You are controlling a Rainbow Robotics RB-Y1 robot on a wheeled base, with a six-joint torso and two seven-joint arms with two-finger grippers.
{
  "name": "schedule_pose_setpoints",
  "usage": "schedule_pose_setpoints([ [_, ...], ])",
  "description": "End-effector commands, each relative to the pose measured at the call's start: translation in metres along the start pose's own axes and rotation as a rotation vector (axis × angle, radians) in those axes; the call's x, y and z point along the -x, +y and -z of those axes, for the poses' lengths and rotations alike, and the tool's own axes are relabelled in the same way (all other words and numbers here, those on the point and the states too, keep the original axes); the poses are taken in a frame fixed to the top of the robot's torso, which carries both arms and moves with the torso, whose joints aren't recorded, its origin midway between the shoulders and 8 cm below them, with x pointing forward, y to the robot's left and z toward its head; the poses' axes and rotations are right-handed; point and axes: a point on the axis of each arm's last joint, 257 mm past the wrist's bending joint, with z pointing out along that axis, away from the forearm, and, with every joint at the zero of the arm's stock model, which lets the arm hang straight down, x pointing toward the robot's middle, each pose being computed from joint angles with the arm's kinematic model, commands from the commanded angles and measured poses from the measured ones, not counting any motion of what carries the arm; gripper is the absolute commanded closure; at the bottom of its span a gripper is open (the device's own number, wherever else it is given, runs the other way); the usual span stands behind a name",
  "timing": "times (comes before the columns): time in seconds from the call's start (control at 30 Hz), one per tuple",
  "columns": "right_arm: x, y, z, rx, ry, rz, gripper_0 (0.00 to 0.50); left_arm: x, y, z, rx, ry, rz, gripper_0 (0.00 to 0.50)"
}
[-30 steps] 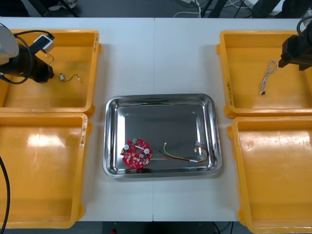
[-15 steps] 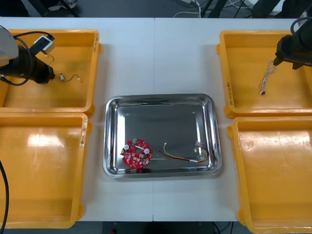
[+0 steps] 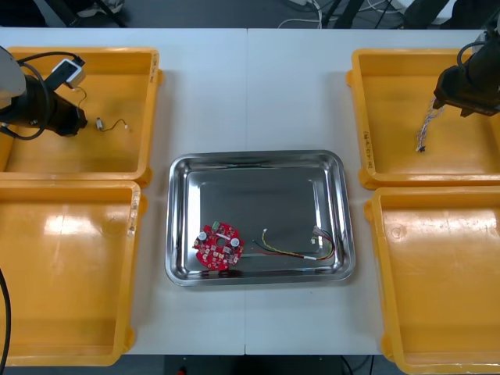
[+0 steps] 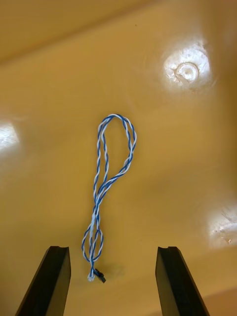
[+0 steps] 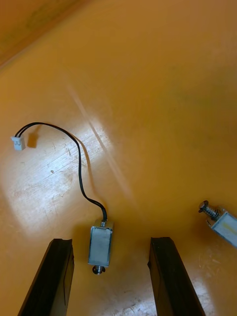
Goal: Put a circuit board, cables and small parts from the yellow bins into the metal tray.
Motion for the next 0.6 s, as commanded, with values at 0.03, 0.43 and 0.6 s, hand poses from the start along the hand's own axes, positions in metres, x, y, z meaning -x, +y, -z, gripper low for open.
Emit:
schedule_pose_setpoints([
  [0.03, 0.026, 0.017, 0.009, 0.044, -0.069, -0.087, 0.0, -0.019, 0.033, 0.013, 0.048, 0.008, -0.108, 0.128],
  [0.43, 0.028, 0.037, -0.005, 0.058, -0.106, -0.206, 0.0, -0.026, 0.035, 0.011, 0.048, 0.003, -0.121, 0.497],
  [0.6, 0.021, 0.038, -0.013, 0.046, -0.102, -0.199, 0.0, -0.027, 0.036, 0.012, 0.048, 0.002, -0.123, 0.5],
])
